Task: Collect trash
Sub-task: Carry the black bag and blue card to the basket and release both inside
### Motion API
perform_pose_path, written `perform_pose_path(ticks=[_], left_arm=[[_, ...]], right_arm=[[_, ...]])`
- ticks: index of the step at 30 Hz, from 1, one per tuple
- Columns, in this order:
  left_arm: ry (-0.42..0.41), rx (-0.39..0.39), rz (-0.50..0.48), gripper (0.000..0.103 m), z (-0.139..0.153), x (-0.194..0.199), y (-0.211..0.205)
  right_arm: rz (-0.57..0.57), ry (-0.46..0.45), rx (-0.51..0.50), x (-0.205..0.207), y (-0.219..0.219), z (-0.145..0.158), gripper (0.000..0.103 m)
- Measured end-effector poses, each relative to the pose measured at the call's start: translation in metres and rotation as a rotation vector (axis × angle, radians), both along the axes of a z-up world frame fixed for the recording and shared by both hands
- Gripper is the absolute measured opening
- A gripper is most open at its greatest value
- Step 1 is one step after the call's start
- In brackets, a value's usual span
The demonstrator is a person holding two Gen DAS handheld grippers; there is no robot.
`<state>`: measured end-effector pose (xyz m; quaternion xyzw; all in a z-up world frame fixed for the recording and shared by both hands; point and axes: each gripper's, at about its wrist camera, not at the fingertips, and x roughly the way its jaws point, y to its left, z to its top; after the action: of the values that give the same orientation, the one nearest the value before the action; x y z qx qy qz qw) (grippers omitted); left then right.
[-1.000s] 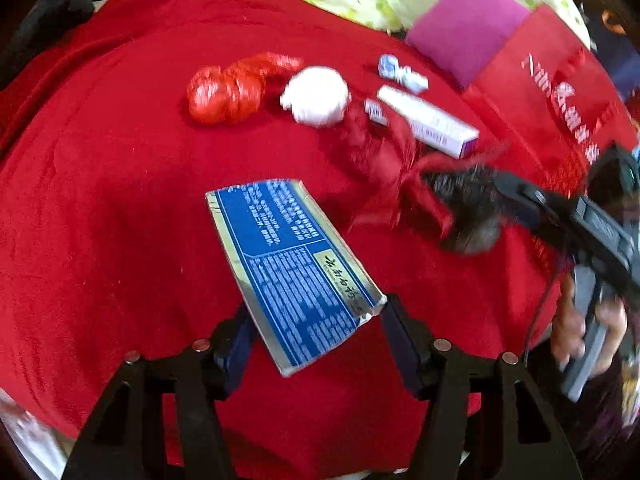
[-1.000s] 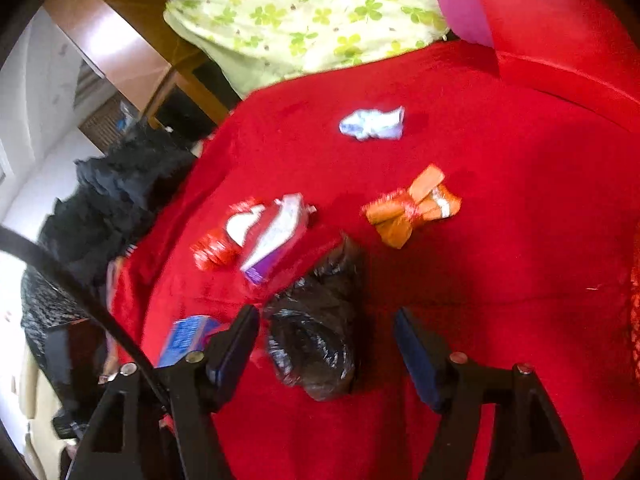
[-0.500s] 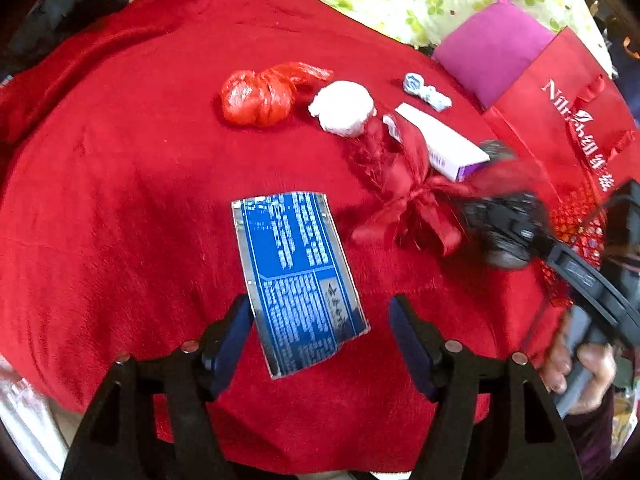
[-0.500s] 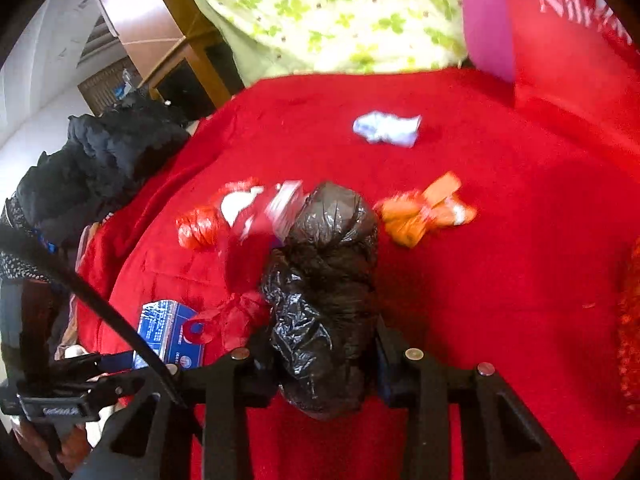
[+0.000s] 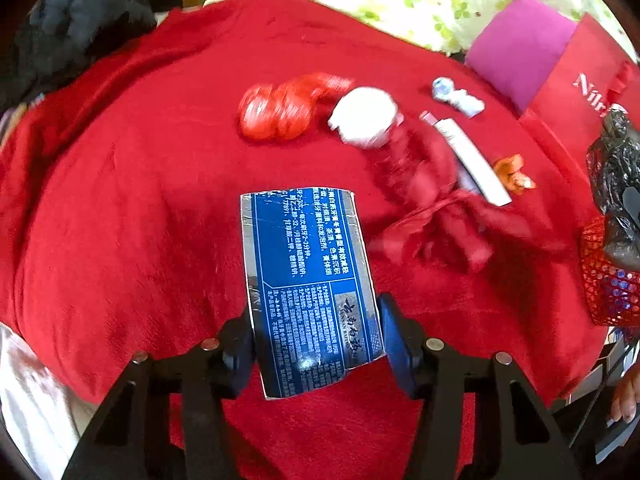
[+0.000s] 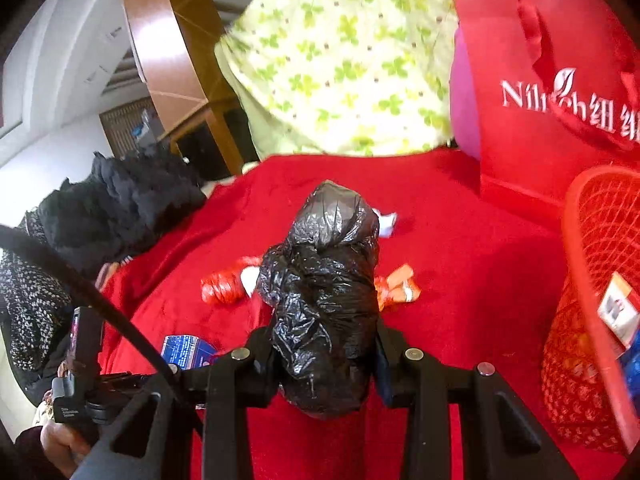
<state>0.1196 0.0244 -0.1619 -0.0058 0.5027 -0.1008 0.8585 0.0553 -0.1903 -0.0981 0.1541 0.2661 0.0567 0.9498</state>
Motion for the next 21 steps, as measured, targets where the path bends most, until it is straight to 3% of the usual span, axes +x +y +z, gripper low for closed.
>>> perform_pose_path(ticks=[13, 21], left_arm=[[-0.286, 0.004, -0.131, 0.057, 0.103, -0.039, -0.065], [-0.343, -0.026, -0.226, 0.057, 0.132, -0.059, -0.1]], right_arm=[[-0.059, -0.176, 0.082, -0.051, -0.043, 0.038, 0.038], [-0.124, -0.209, 0.118, -0.073, -0.077, 0.043, 0.038]])
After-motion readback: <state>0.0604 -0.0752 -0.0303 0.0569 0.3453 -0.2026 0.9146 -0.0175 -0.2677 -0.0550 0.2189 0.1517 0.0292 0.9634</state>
